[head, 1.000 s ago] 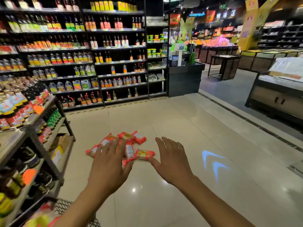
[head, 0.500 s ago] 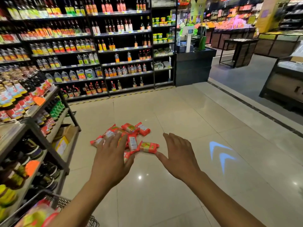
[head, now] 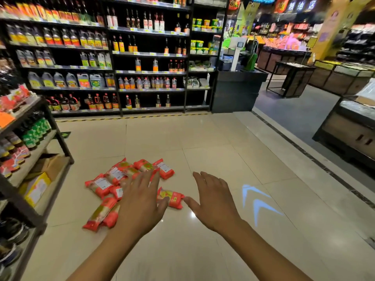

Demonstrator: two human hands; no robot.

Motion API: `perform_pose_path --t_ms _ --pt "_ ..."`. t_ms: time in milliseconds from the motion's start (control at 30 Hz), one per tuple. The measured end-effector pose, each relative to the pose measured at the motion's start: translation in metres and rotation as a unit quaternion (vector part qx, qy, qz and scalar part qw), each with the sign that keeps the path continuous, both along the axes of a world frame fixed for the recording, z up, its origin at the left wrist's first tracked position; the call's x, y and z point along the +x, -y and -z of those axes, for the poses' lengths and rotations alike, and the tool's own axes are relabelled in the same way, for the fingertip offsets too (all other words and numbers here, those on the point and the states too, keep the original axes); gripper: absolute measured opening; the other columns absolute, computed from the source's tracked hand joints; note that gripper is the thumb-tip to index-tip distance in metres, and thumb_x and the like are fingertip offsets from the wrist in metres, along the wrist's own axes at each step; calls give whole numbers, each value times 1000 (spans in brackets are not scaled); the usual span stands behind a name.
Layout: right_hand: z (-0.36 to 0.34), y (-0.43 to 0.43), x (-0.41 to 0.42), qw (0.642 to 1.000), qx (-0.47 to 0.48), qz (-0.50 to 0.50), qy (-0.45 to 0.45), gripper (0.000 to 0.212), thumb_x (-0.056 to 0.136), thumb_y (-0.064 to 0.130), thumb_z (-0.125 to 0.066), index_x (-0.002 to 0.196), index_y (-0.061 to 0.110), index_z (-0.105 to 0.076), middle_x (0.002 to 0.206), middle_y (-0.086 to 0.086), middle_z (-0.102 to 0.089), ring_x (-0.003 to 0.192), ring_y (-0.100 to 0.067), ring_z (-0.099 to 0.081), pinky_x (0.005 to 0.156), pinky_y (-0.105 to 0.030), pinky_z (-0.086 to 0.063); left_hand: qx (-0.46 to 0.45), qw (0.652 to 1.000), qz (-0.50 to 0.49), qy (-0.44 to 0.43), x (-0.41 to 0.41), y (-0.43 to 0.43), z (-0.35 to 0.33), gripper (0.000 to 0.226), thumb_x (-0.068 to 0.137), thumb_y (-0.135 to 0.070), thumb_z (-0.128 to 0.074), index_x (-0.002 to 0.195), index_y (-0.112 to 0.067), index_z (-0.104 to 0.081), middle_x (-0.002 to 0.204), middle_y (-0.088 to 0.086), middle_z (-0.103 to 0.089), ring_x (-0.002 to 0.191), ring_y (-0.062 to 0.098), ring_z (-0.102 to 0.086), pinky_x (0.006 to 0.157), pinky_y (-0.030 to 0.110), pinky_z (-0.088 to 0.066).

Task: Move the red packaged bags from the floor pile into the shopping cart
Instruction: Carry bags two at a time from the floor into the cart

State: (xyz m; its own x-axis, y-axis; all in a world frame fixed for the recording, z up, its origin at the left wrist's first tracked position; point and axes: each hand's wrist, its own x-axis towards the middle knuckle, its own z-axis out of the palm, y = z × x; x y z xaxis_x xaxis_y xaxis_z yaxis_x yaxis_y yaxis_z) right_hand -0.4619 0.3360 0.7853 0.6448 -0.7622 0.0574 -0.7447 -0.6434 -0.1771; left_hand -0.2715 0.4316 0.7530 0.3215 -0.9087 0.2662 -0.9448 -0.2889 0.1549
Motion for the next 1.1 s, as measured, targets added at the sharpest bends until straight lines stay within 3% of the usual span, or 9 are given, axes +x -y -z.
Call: perform_pose_path --t_ms 367,533,800,967,1100 --pt "36 142 43 999 52 -9 -14 75 99 62 -40 160 24 -18 165 -1 -25 151 -21 -23 123 -40 -16 54 998 -5 8 38 132 23 75 83 -57 -56 143 -13 -54 144 11 -58 131 34 -54 108 55 -44" --pt "48 233 76 997 37 -66 -14 72 100 60 -39 159 22 -20 161 -3 -33 146 -24 -31 120 -40 -21 83 995 -49 11 61 205 33 71 85 -57 -40 138 -12 -55 138 14 -60 123 38 -57 101 57 -47" --pt "67 351 155 986 50 -158 -25 74 97 61 -45 157 21 -27 157 -4 -40 143 -26 -37 117 -43 -27 100 986 -134 28 105 286 27 71 78 -51 -59 134 -7 -58 135 18 -61 120 41 -59 100 57 -48" --pt "91 398 201 980 76 -180 -33 76 96 60 -48 158 21 -26 156 -3 -42 142 -25 -39 114 -40 -27 137 973 -184 20 143 323 54 77 93 -58 -51 154 -15 -34 160 10 -38 144 33 -38 118 52 -30" --pt "122 442 250 978 91 -178 -58 75 97 58 -50 157 21 -25 154 -4 -44 140 -27 -40 112 -41 -29 152 973 -177 -5 193 351 97 76 90 -58 -47 153 -18 -34 155 7 -45 140 31 -42 113 48 -36"
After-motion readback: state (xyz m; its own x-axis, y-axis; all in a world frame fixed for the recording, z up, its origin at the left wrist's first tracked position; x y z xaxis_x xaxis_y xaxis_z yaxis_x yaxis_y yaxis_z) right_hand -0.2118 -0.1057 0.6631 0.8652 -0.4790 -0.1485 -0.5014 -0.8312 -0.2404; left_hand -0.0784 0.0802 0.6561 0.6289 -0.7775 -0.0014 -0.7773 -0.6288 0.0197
